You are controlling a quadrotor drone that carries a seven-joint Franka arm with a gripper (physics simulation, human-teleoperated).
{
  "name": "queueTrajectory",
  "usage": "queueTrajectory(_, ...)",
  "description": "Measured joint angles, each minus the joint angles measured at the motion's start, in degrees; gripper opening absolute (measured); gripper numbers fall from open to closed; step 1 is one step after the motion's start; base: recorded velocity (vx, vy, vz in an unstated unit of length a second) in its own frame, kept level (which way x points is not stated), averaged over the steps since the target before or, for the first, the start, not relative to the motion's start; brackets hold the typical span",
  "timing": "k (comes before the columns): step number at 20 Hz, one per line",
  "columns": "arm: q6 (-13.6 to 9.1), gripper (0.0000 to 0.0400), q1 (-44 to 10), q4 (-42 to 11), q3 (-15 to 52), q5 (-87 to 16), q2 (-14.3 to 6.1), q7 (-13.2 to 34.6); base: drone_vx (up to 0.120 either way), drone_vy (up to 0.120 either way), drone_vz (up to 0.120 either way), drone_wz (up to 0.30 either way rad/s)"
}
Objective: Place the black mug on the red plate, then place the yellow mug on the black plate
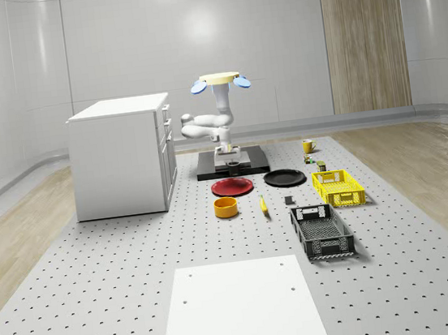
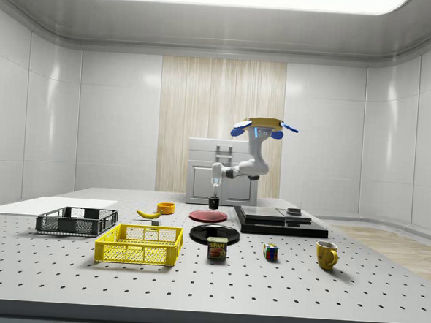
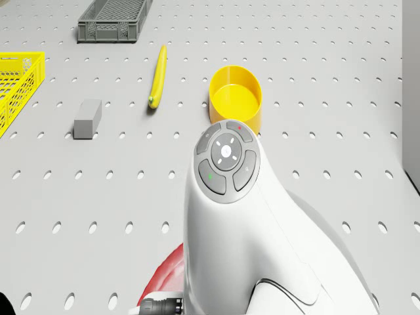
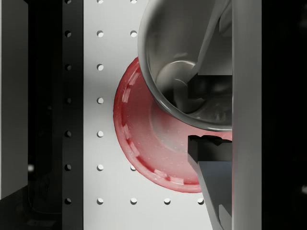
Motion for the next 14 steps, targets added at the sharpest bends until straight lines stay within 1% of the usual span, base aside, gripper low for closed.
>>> queueTrajectory(6,0.68,0.0110,3.21,0.46,-0.04,0.14,-0.60,-3.66,0.000,0.000,0.000,0.000)
queueTrajectory(14,2.80,0.0110,3.57,1.75,-4.75,-4.16,-1.09,-4.95,0.000,0.000,0.000,0.000)
